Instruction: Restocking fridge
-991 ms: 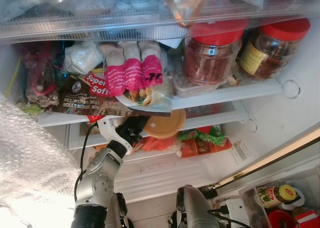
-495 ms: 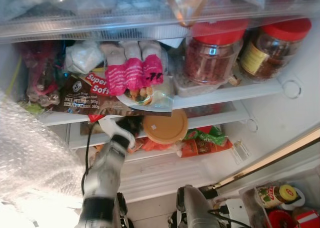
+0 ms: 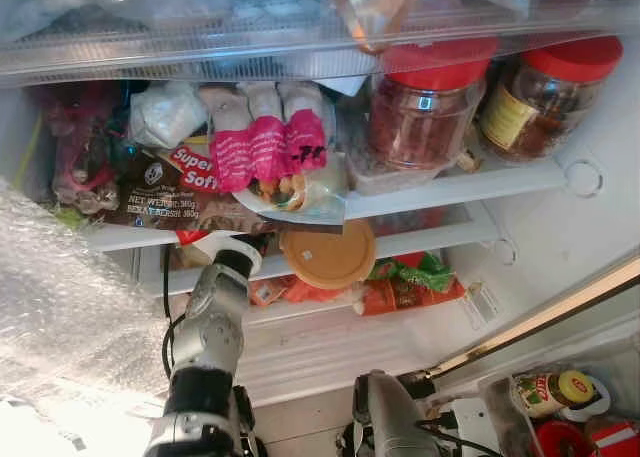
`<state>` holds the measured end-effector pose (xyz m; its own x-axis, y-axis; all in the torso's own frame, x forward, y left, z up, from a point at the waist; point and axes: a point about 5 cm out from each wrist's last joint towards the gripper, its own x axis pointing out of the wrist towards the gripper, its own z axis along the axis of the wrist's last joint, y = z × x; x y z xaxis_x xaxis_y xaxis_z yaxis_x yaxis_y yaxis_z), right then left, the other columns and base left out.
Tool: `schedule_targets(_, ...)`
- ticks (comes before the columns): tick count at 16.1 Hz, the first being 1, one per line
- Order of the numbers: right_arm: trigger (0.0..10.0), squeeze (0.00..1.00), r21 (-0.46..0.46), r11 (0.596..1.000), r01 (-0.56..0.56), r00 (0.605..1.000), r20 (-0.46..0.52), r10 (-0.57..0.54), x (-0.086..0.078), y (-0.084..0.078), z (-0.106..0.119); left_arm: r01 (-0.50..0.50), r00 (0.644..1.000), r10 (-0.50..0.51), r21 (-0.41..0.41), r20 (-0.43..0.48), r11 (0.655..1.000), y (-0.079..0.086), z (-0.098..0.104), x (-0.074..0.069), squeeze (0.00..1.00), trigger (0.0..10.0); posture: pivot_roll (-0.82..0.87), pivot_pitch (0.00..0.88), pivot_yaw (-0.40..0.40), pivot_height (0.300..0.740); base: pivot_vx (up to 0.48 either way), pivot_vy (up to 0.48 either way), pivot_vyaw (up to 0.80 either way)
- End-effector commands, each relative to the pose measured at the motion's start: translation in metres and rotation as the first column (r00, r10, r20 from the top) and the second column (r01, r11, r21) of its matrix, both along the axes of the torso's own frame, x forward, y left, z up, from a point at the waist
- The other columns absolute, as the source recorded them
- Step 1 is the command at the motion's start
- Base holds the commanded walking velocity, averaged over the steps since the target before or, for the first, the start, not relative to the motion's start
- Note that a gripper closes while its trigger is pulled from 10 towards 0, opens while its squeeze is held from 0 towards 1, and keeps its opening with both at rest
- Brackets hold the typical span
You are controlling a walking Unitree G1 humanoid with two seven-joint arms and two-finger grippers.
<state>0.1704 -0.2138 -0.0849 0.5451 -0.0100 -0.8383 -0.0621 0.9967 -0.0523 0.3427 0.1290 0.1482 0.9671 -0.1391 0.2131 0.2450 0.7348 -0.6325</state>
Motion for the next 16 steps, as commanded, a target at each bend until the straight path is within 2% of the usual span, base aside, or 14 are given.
schedule_targets(1,10.0,0.00,0.007,1.000,-0.002,1.000,-0.031,0.002,-0.010,0.001,-0.004,-0.003,0.998,0.000,0.051,0.065,0.999,-0.004,0.012,0.002,0.00,10.0,-0.10,0.184,-0.039,0.618,0.000,0.000,0.00)
schedule_targets(3,10.0,0.00,0.008,1.000,0.001,1.000,-0.030,-0.001,-0.010,0.001,-0.005,0.057,0.993,-0.076,0.191,0.090,0.980,-0.012,0.010,-0.007,0.00,10.0,-0.10,0.185,-0.038,0.618,0.000,0.000,0.00)
schedule_targets(5,10.0,0.00,0.010,1.000,-0.001,1.000,-0.031,0.001,-0.010,0.001,-0.004,0.107,0.990,-0.122,0.192,0.070,0.976,-0.012,0.000,-0.015,0.00,10.0,-0.10,0.186,-0.038,0.618,0.000,0.000,0.00)
schedule_targets(8,10.0,0.00,0.009,1.000,-0.001,1.000,-0.030,0.002,-0.010,0.001,-0.004,0.119,0.987,-0.129,0.102,0.101,0.988,-0.012,0.004,-0.019,0.00,10.0,-0.10,0.185,-0.040,0.618,0.000,0.000,0.00)
schedule_targets(12,10.0,0.00,0.008,1.000,-0.001,1.000,-0.027,0.001,-0.009,0.000,-0.004,0.114,0.985,-0.118,0.041,0.123,0.993,-0.011,0.012,-0.024,0.00,10.0,-0.10,0.185,-0.042,0.618,0.000,0.000,0.00)
schedule_targets(16,10.0,0.00,0.009,1.000,-0.001,1.000,-0.026,0.001,-0.009,0.000,-0.004,0.132,0.984,-0.118,-0.100,0.132,0.986,-0.008,0.016,-0.032,0.00,10.0,-0.10,0.184,-0.043,0.618,0.000,0.000,0.00)
